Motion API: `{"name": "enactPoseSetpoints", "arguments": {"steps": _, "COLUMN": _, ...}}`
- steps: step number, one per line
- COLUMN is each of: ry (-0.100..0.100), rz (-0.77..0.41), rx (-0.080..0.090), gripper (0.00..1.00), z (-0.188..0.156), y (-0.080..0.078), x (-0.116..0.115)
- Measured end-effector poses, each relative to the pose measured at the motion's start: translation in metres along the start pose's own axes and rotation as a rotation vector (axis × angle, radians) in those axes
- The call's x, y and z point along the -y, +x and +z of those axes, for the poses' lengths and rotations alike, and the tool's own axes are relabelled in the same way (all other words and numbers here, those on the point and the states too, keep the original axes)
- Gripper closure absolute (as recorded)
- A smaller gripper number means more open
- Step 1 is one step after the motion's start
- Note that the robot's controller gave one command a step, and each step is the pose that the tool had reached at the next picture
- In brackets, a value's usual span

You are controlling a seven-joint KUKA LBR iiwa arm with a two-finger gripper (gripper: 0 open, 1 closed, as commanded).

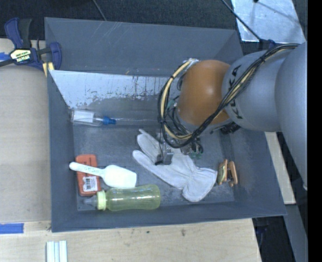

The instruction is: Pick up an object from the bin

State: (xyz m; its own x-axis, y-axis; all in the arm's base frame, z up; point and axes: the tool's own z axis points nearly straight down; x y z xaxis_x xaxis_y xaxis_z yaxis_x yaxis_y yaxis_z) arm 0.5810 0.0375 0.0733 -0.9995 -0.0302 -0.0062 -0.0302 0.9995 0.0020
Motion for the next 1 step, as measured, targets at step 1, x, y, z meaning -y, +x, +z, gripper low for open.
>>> {"name": "enactPoseSetpoints", "arguments": {"steps": 1, "ry": 0.002, "rz": -0.014, "rx": -0.002, "gripper": 1.0, "z": -0.138, "y": -0.0081, "x": -0.0216}}
